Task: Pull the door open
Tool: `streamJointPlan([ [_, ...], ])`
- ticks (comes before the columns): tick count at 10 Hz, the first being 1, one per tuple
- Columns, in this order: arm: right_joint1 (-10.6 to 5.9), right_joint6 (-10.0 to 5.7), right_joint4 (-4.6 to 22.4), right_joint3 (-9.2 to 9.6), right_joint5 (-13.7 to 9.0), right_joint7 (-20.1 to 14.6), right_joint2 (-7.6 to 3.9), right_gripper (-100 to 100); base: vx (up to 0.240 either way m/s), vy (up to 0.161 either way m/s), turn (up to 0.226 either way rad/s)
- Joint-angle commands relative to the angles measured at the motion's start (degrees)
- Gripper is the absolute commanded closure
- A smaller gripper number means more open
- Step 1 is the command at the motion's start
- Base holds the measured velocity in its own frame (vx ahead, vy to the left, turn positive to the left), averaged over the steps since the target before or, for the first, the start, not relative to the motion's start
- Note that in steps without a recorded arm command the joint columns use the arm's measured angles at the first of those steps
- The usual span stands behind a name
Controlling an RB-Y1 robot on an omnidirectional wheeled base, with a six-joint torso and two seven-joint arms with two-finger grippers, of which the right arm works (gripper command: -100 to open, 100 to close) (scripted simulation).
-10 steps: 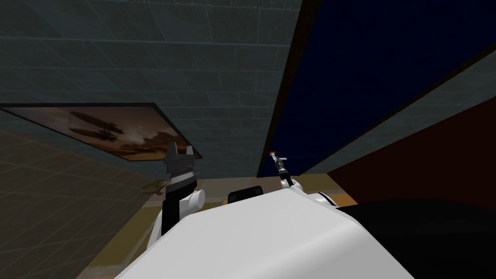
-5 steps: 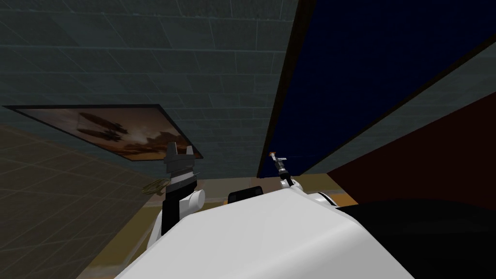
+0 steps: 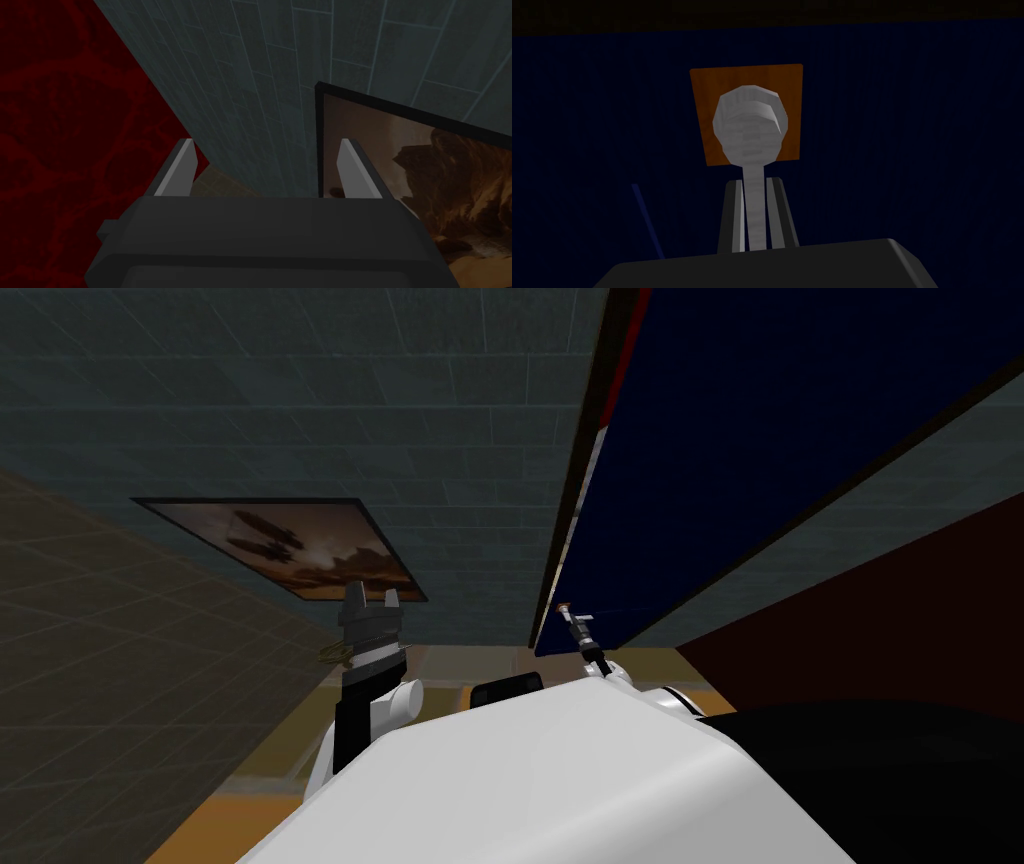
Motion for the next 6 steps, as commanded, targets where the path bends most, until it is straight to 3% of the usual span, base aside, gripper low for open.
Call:
streamJointPlan([
  [1,1.26,-0.86,-0.93,0.98,0.69,-1.5,-0.93,100,-0.204,-0.07,0.142],
  [4,2.59,-2.74,-1.13,2.54,1.8,-3.76,-2.49,100,-0.209,-0.062,0.1],
  [6,2.55,-1.82,-1.63,2.62,1.71,-3.22,-1.87,100,-0.13,-0.039,0.065],
])
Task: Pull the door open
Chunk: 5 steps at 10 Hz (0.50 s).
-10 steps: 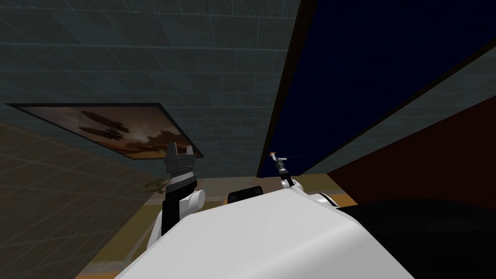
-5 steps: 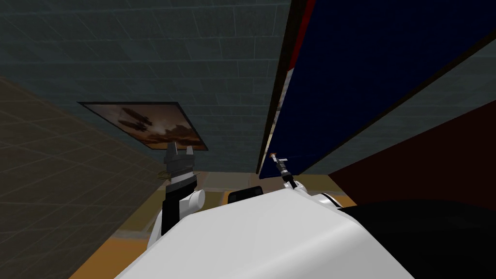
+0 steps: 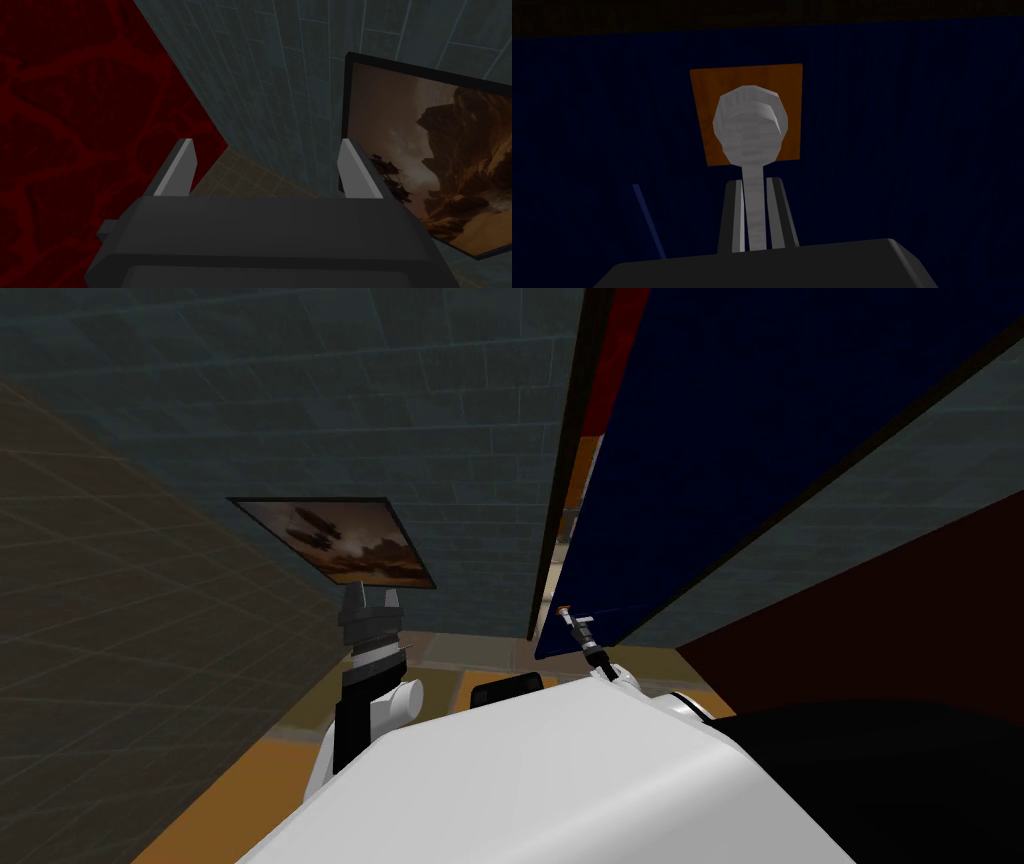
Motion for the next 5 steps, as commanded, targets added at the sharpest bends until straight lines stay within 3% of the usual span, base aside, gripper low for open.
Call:
streamJointPlan([
  [1,-0.15,0.15,-0.16,0.16,0.02,0.16,0.18,100,-0.182,-0.067,0.131],
  [5,-0.57,1.3,-1.24,0.72,-0.04,0.82,0.77,100,-0.208,-0.078,0.147],
])
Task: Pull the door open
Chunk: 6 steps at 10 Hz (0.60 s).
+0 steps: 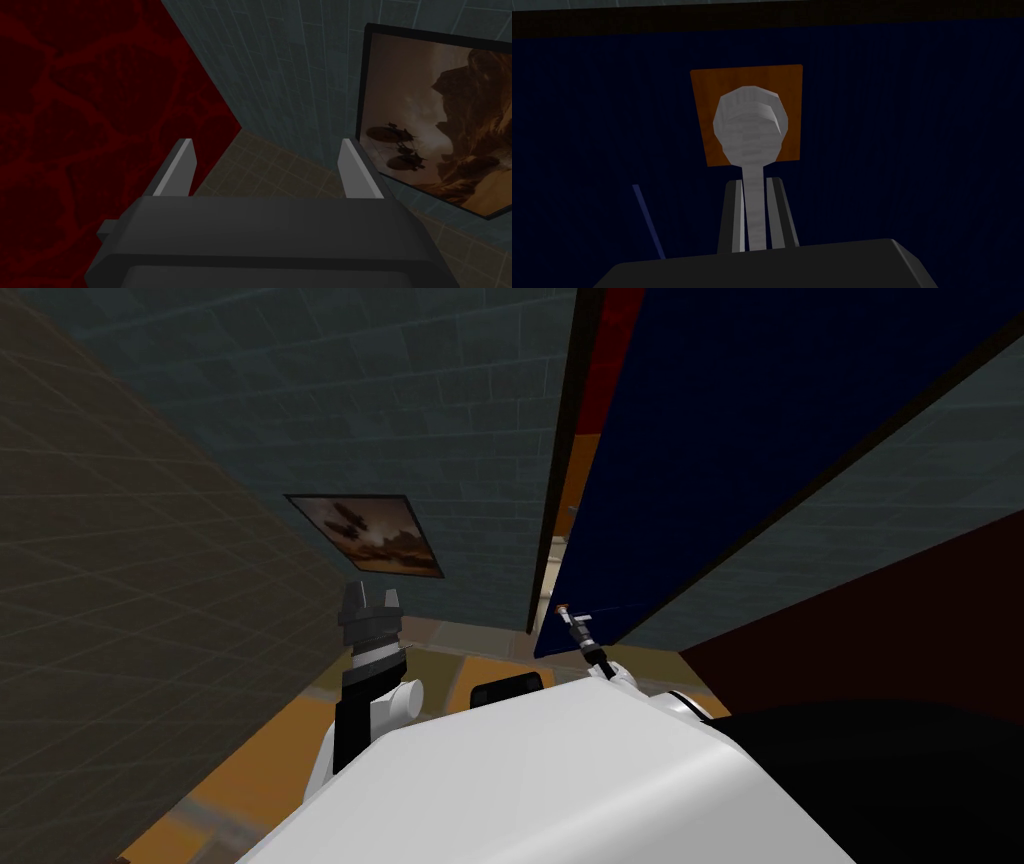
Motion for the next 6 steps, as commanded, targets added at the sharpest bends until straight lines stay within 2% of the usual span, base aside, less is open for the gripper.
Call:
streamJointPlan([
  [1,-0.25,0.64,-0.59,0.59,0.12,0.43,0.65,100,-0.267,-0.129,0.189],
  [3,-0.47,1.24,-1.14,0.88,0.09,0.76,0.96,100,-0.231,-0.133,0.215],
  [6,-0.68,1.83,-1.69,1.17,0.06,1.11,1.26,100,-0.201,-0.099,0.107],
])
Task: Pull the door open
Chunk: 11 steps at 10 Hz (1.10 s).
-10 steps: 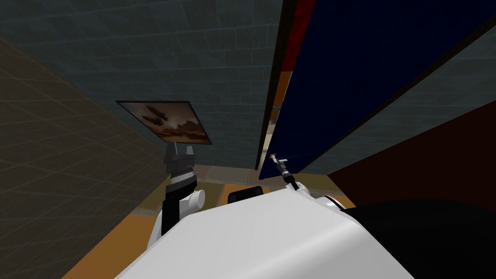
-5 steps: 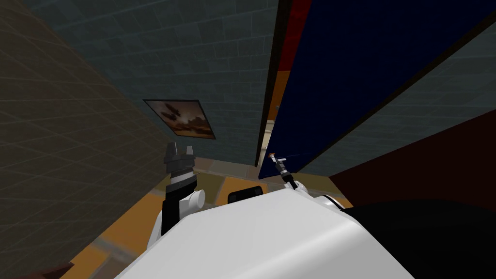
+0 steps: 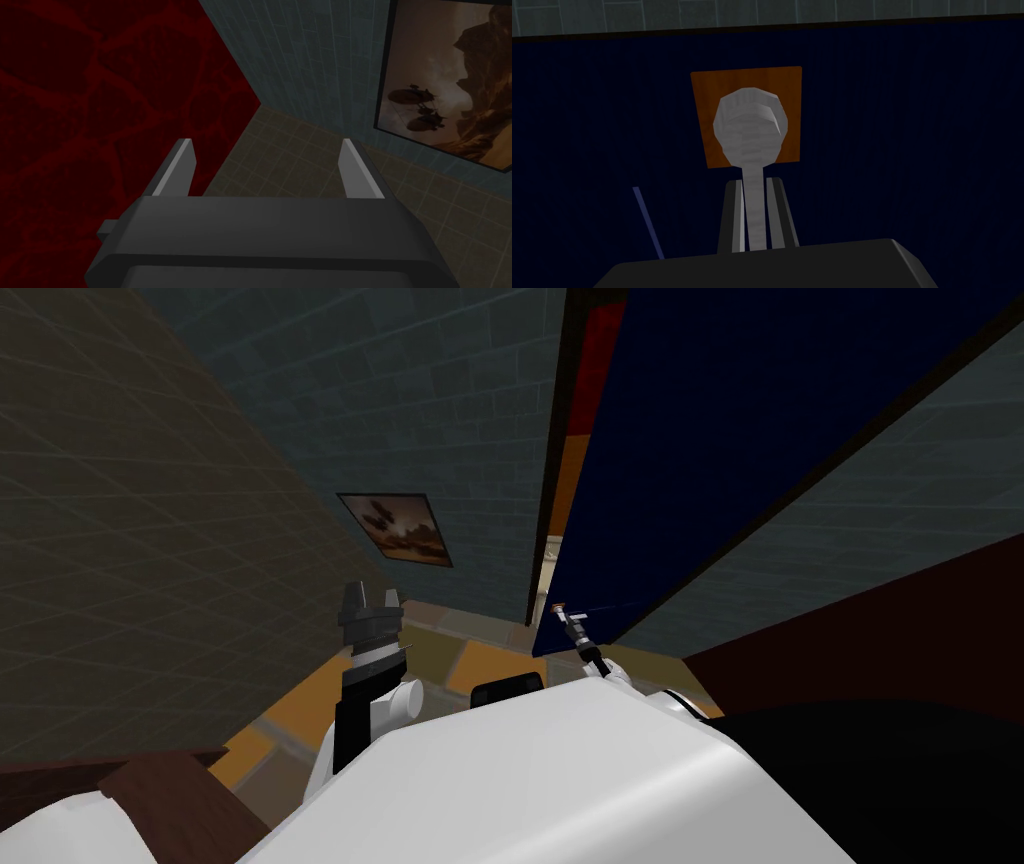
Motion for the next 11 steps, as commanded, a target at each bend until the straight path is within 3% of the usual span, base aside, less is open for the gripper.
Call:
streamJointPlan([
  [1,0.0,0.0,0.0,0.0,0.0,0.0,0.0,100,-0.085,-0.035,0.027],
  [5,2.77,-4.81,1.67,0.59,0.22,-2.54,-2.5,100,-0.191,-0.051,0.21],
  [7,2.77,-4.81,1.67,0.59,0.22,-2.54,-2.5,100,-0.106,-0.015,0.026],
  [9,4.03,-7.12,2.44,0.81,0.29,-3.77,-3.73,100,-0.104,-0.041,0.156],
  [11,4.3,-7.62,2.61,0.86,0.31,-4.04,-4.0,100,-0.119,-0.066,0.102],
])
